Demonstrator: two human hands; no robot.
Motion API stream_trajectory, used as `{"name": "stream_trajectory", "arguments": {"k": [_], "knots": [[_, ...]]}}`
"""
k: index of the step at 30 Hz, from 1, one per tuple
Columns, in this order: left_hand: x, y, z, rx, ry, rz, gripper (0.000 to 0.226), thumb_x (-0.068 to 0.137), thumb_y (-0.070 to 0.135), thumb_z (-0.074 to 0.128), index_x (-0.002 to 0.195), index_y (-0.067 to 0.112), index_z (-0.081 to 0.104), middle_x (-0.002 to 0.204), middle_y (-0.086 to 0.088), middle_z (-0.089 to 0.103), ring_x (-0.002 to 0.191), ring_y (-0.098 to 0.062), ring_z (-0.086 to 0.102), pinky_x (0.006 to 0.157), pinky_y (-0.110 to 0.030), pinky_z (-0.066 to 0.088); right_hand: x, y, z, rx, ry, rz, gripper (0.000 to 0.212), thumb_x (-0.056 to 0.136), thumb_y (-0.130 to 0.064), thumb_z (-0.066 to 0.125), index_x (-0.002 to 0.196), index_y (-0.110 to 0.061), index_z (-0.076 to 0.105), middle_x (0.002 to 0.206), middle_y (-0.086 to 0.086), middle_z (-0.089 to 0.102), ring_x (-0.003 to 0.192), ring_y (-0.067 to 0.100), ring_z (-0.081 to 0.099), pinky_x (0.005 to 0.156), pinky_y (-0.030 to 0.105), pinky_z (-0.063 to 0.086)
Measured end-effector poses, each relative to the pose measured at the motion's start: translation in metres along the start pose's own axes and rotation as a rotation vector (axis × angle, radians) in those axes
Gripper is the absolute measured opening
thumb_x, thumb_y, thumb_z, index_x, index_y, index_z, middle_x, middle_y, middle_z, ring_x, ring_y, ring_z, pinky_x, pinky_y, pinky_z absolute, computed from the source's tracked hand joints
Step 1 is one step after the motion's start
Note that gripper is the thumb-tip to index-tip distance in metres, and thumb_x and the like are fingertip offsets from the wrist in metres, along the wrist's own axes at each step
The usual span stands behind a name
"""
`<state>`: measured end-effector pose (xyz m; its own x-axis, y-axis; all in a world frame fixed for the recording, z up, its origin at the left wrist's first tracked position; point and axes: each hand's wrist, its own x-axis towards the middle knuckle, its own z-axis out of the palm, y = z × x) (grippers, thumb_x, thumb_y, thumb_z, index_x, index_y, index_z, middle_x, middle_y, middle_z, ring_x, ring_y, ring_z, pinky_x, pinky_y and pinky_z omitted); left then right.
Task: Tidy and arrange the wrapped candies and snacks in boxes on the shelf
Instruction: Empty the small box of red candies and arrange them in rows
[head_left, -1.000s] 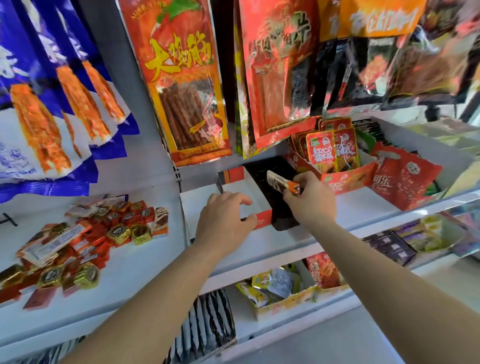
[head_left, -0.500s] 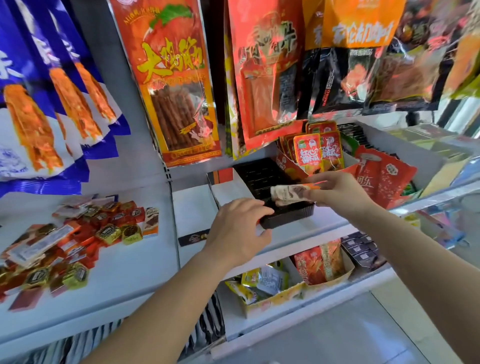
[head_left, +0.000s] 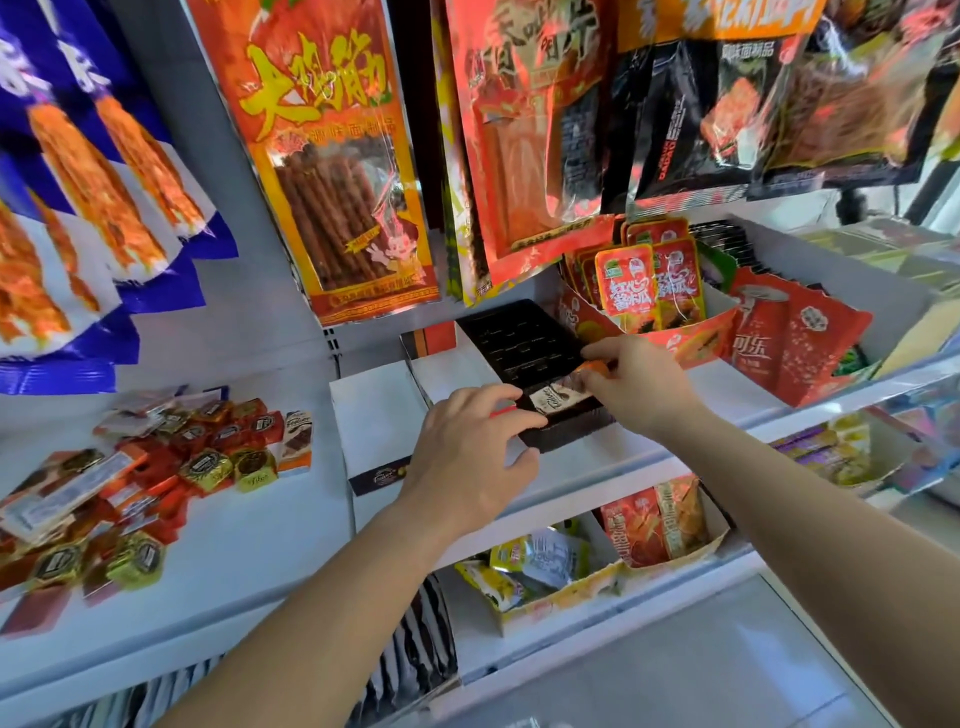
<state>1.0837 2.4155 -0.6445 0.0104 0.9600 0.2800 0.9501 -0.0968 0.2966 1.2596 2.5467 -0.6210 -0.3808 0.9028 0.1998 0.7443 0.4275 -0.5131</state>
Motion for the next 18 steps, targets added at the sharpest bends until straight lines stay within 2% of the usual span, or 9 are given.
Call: {"name": "stream_trajectory", "arguments": {"k": [3,6,10,12,15,18], "knots": [[0.000,0.000,-0.002,0.005,-0.016,0.002,0.039,0.094,0.042,0.052,0.133,0.041,0.056,0.148,0.016,0.040,0.134,-0.009,0.030,0.110,-0.029,0.018,-0.006,-0.001,0.002,-0.041,0.113,-0.005,0.037,0.089,-0.034,0.069,0.122,-0.019,0.069,0.112,0.005,0.073,0.101,0.028,0.065,0.081,0.040,0.056],[-0.006,0.002,-0.014,-0.017,-0.003,-0.001,0.046,0.095,0.038,0.052,0.142,0.037,0.049,0.150,0.014,0.041,0.136,-0.009,0.030,0.114,-0.028,0.019,-0.013,-0.007,0.000,-0.020,0.165,-0.008,0.033,0.092,-0.026,0.060,0.123,-0.020,0.068,0.116,0.006,0.070,0.105,0.031,0.062,0.082,0.043,0.055],[-0.048,-0.014,-0.050,-0.082,0.090,-0.091,0.042,0.096,0.035,0.055,0.138,0.035,0.052,0.144,0.016,0.047,0.134,-0.007,0.034,0.112,-0.028,0.027,-0.035,-0.038,-0.006,0.021,0.221,-0.089,0.028,0.089,-0.016,0.061,0.115,-0.016,0.071,0.115,0.005,0.064,0.105,0.027,0.058,0.082,0.036,0.050],[-0.082,-0.033,-0.072,-0.070,0.127,-0.178,0.038,0.096,0.034,0.057,0.133,0.035,0.056,0.139,0.018,0.049,0.131,-0.005,0.037,0.108,-0.025,0.029,-0.051,-0.072,0.000,0.050,0.143,-0.196,0.024,0.089,-0.016,0.061,0.110,-0.018,0.072,0.110,0.002,0.063,0.097,0.021,0.060,0.077,0.032,0.049],[-0.136,-0.075,-0.104,0.008,0.138,-0.345,0.036,0.094,0.033,0.060,0.130,0.033,0.058,0.131,0.016,0.052,0.123,-0.008,0.044,0.102,-0.027,0.034,-0.072,-0.136,0.025,0.049,-0.102,-0.346,0.020,0.093,-0.024,0.059,0.110,-0.022,0.070,0.110,-0.001,0.060,0.091,0.016,0.058,0.075,0.029,0.046],[-0.183,-0.118,-0.130,0.060,0.173,-0.513,0.034,0.090,0.033,0.064,0.124,0.030,0.062,0.117,0.010,0.060,0.108,-0.015,0.055,0.091,-0.036,0.048,-0.087,-0.201,0.062,0.056,-0.319,-0.433,0.020,0.093,-0.030,0.058,0.109,-0.025,0.070,0.116,0.001,0.060,0.097,0.021,0.060,0.085,0.036,0.052]]}}
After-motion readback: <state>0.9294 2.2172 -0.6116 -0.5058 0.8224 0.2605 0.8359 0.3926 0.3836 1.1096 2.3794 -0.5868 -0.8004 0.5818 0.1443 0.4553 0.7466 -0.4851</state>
